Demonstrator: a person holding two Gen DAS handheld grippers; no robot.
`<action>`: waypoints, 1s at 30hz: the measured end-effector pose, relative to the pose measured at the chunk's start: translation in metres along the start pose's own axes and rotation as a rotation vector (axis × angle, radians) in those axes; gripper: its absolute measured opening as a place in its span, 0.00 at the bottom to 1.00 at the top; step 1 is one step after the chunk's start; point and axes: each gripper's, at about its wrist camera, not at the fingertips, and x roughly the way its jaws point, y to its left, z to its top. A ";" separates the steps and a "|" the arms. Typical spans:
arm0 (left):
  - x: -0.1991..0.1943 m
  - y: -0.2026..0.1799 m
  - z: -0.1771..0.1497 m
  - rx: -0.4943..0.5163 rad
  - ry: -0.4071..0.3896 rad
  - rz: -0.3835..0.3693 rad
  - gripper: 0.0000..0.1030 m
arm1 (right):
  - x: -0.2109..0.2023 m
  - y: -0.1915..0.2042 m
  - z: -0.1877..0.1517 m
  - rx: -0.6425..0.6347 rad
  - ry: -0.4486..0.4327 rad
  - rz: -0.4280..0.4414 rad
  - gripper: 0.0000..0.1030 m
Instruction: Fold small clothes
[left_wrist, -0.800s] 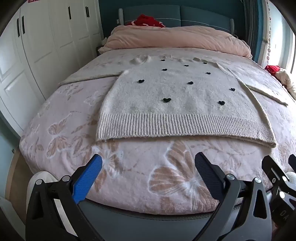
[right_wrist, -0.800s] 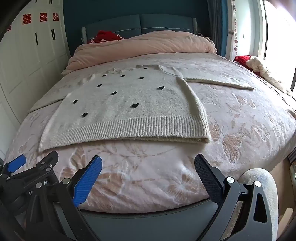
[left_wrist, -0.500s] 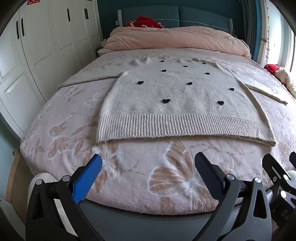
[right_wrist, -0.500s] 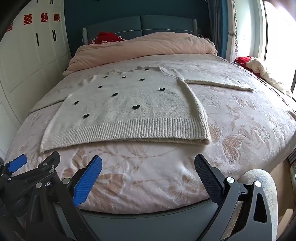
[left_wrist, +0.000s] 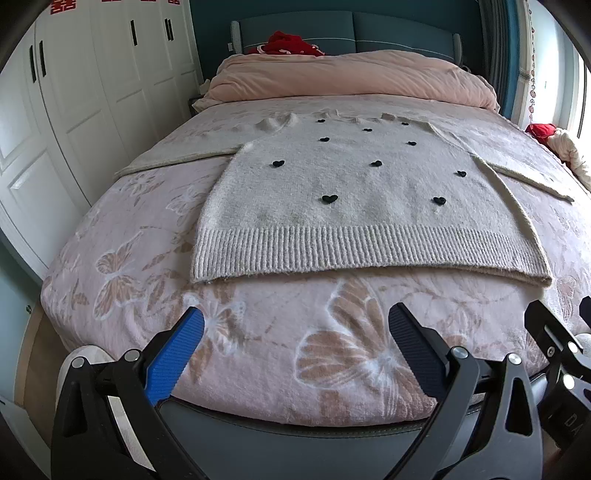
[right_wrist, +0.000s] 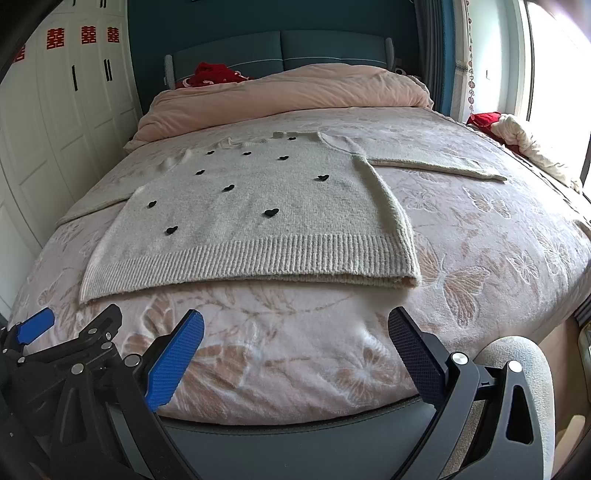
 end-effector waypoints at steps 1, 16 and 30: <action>0.000 0.000 0.000 0.001 0.000 0.002 0.95 | 0.001 -0.001 0.000 0.001 0.002 0.002 0.95; 0.000 -0.001 0.000 0.003 0.000 0.004 0.95 | 0.003 -0.002 -0.002 0.002 0.006 0.009 0.95; 0.000 -0.001 0.000 0.006 -0.003 0.004 0.95 | 0.004 0.001 -0.002 -0.013 0.009 0.011 0.95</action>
